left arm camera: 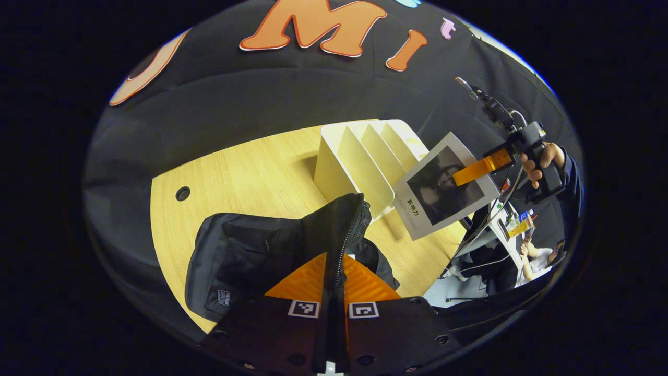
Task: Open the schoolbag, grab two books from the bookshelf and put them into the schoolbag.
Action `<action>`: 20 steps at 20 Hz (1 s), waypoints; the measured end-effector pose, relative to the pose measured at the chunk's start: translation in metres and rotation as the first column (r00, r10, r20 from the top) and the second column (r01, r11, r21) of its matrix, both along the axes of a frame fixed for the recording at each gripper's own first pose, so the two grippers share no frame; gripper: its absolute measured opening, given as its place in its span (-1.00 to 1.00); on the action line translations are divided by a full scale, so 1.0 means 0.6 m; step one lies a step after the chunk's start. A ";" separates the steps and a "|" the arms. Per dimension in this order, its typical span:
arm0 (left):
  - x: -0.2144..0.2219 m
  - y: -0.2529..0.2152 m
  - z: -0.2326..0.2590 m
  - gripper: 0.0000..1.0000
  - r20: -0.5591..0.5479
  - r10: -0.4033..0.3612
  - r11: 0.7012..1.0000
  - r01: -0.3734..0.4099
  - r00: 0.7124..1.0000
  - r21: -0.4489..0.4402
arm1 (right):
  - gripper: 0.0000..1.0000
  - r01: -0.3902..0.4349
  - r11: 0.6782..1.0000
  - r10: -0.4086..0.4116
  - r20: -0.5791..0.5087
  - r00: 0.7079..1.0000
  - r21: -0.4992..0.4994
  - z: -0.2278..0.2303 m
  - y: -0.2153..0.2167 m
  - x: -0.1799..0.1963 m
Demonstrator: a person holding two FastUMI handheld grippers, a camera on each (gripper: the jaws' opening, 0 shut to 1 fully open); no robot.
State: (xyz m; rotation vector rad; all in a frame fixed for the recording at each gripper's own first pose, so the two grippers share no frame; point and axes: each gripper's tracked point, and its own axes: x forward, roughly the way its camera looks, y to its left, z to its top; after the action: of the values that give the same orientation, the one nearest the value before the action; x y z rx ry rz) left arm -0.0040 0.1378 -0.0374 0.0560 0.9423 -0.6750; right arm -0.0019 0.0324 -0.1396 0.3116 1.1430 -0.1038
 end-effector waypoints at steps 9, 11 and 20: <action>-0.007 0.005 0.000 -0.87 0.013 -0.092 0.996 0.092 0.996 0.003 | -0.29 0.159 0.975 -0.167 0.042 0.985 0.157 -0.002 0.033 -0.099; -0.006 0.005 0.000 -0.87 0.013 -0.099 0.995 0.099 0.995 0.004 | -0.29 0.170 0.966 -0.185 0.060 0.981 0.194 0.000 0.039 -0.110; -0.012 0.002 0.001 -0.87 0.025 -0.102 0.995 0.102 0.994 0.004 | -0.31 0.150 0.935 -0.207 0.152 0.966 0.320 0.023 0.089 -0.159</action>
State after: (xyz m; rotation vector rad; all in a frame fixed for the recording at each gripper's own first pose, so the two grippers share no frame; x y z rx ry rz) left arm -0.0111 0.1391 -0.0371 0.1153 0.9210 -0.7659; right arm -0.0974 0.0859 -0.1259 0.6897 0.9436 -0.0560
